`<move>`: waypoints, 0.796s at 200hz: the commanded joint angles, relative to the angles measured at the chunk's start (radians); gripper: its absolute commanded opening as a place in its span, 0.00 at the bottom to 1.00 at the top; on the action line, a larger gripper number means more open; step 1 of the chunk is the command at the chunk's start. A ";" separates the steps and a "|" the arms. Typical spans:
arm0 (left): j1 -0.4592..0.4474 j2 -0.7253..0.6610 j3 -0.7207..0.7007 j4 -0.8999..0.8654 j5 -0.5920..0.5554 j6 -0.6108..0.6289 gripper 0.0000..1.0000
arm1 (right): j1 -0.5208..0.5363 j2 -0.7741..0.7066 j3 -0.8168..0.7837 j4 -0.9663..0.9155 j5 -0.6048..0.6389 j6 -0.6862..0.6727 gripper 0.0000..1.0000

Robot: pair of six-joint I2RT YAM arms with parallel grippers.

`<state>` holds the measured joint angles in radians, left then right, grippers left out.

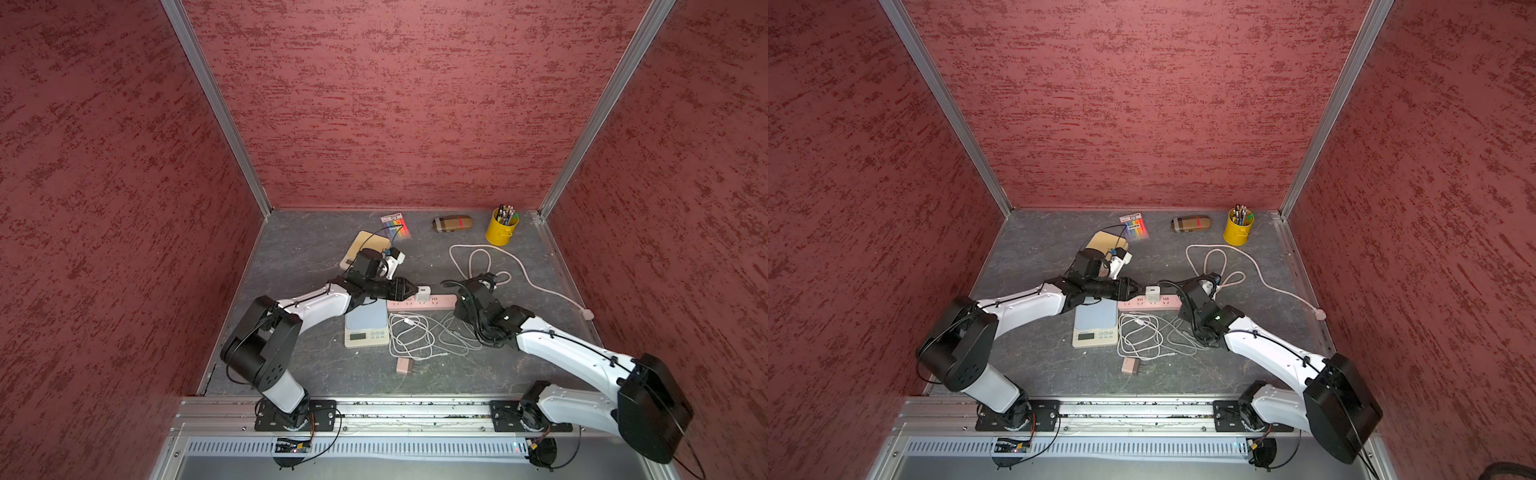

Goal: Charge the electronic scale
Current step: Insert the charging cable into the plug, then pick up the charging cable from the center of the board.

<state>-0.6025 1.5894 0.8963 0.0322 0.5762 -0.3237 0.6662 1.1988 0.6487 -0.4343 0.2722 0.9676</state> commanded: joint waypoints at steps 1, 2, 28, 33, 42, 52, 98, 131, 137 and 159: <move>-0.115 -0.023 0.030 -0.089 -0.085 0.331 0.52 | -0.047 -0.013 -0.032 -0.055 -0.127 0.030 0.53; -0.120 -0.022 0.031 -0.092 -0.083 0.339 0.52 | -0.052 -0.014 -0.033 -0.052 -0.134 0.027 0.53; -0.179 0.030 0.100 -0.150 -0.059 0.425 0.54 | -0.123 -0.006 -0.052 -0.002 -0.274 -0.095 0.49; -0.174 0.042 0.112 -0.156 -0.047 0.415 0.53 | -0.126 0.000 -0.046 -0.005 -0.291 -0.131 0.48; -0.158 0.064 0.128 -0.155 -0.015 0.388 0.53 | -0.128 0.016 -0.028 -0.026 -0.305 -0.193 0.45; -0.136 0.080 0.127 -0.119 0.033 0.342 0.52 | -0.129 0.040 0.004 -0.058 -0.309 -0.271 0.42; -0.080 0.104 0.067 0.033 0.151 0.201 0.49 | -0.144 0.226 0.264 -0.293 -0.277 -0.633 0.38; -0.075 0.075 0.028 0.006 0.153 0.213 0.49 | -0.165 0.214 0.317 -0.253 -0.362 -0.717 0.39; -0.072 0.065 0.017 0.004 0.154 0.213 0.49 | -0.165 0.213 0.325 -0.261 -0.367 -0.729 0.39; -0.061 0.032 -0.022 0.007 0.158 0.214 0.49 | -0.165 0.248 0.352 -0.366 -0.323 -0.722 0.39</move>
<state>-0.6731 1.6695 0.9089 0.0231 0.7071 -0.1055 0.5049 1.4273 0.9676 -0.6781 -0.0570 0.3008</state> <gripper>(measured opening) 0.488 0.391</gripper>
